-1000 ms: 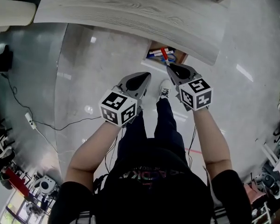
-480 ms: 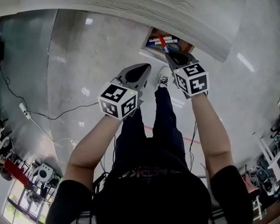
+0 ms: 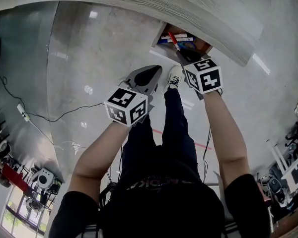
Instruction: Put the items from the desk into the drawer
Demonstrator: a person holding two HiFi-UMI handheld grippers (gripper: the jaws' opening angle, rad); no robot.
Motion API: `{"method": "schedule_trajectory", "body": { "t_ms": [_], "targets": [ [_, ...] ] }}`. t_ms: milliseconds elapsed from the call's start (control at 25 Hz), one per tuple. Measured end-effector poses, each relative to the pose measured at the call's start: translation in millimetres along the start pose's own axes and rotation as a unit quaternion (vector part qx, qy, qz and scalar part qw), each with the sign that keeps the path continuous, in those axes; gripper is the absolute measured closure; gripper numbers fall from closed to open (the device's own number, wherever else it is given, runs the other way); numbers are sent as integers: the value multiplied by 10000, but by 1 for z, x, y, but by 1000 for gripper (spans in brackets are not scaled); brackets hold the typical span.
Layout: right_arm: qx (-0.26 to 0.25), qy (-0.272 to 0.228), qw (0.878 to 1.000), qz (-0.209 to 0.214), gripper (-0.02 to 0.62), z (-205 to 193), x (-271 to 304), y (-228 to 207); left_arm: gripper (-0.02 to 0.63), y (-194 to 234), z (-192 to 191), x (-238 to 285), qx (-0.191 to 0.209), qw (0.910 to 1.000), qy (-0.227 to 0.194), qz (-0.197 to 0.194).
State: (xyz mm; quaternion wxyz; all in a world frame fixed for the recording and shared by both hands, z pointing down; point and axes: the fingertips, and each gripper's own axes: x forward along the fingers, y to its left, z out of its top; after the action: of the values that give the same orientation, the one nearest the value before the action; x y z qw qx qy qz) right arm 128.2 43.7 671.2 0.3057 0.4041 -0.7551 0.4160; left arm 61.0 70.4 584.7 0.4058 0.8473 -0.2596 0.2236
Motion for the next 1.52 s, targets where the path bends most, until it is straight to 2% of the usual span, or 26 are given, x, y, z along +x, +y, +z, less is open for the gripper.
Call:
{"method": "schedule_trajectory", "body": {
  "t_ms": [240, 560, 1000, 1200, 1360, 1520],
  "targets": [
    [-211, 272, 9993, -135, 541, -2, 7, -5, 601, 5, -2, -2, -89, 10000, -30, 23],
    [-294, 380, 9986, -242, 540, -6, 13, -10, 601, 9, -9, -5, -178, 9998, -71, 76],
    [-297, 321, 9987, -265, 523, -7, 8, -12, 601, 2, -10, -7, -181, 9997, -134, 70],
    [-283, 169, 9992, -226, 575, 4, 3, -8, 601, 3, -2, -10, -155, 9997, -189, 65],
    [-207, -97, 9997, -61, 577, 17, -6, 0, 601, 1, 7, -13, -79, 9995, -292, 73],
    [-97, -569, 9982, 182, 578, 41, -24, 14, 601, 0, 18, -20, 35, 9989, -449, 105]
  ]
}}
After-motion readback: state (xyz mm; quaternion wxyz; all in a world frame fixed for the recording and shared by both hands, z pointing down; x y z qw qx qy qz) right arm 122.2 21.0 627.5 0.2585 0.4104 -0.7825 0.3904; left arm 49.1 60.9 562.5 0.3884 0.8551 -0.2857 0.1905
